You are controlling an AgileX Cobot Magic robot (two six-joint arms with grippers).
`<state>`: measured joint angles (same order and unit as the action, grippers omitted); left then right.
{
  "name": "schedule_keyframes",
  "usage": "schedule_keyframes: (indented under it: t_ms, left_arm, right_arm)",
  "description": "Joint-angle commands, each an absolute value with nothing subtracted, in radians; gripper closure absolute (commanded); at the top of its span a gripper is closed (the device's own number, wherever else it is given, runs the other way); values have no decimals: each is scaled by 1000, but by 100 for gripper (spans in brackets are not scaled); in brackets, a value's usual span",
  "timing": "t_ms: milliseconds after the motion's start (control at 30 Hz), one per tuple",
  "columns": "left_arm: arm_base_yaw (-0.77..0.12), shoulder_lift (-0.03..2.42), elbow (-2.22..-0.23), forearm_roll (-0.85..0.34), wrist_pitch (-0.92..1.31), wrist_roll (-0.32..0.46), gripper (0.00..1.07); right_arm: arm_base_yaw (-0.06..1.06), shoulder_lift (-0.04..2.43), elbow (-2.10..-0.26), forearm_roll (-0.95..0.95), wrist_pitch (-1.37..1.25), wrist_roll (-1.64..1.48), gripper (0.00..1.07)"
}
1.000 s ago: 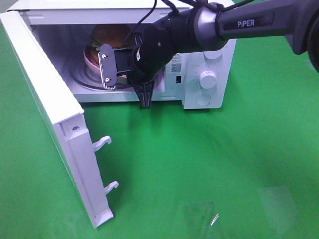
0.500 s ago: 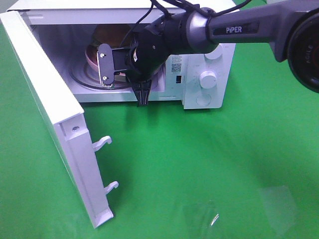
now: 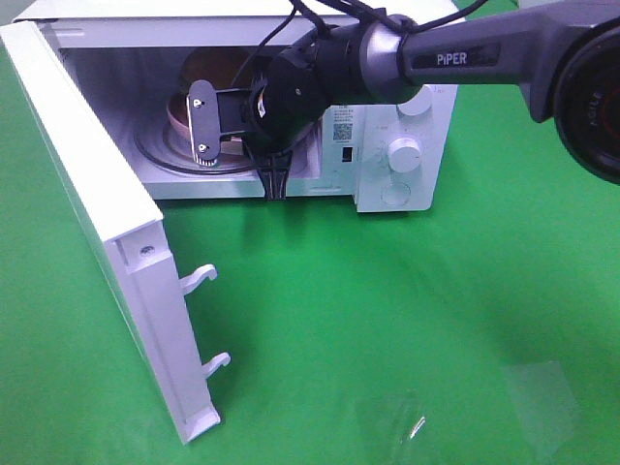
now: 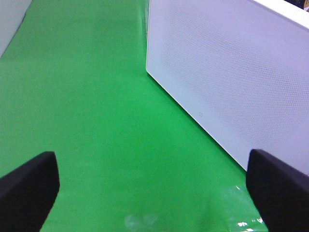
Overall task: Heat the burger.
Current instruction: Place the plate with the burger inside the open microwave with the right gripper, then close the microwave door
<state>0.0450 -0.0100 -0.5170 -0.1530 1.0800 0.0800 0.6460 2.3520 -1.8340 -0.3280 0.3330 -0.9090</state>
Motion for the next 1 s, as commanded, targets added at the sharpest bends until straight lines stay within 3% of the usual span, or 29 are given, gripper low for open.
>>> schedule_keyframes:
  t_ms: [33,700,1000]
  left_arm:
    - [42,-21,-515,-157,1067,82,6]
    - [42,-21,-515,-157,1067,82,6]
    - [42,-21,-515,-157,1067,82,6]
  right_arm:
    - [644,2344,-1848,-333,299,-901,91]
    - [690,2341,-1848,-329,299,-926,84]
    - [690,2329,-1844,-329,329,-893,72]
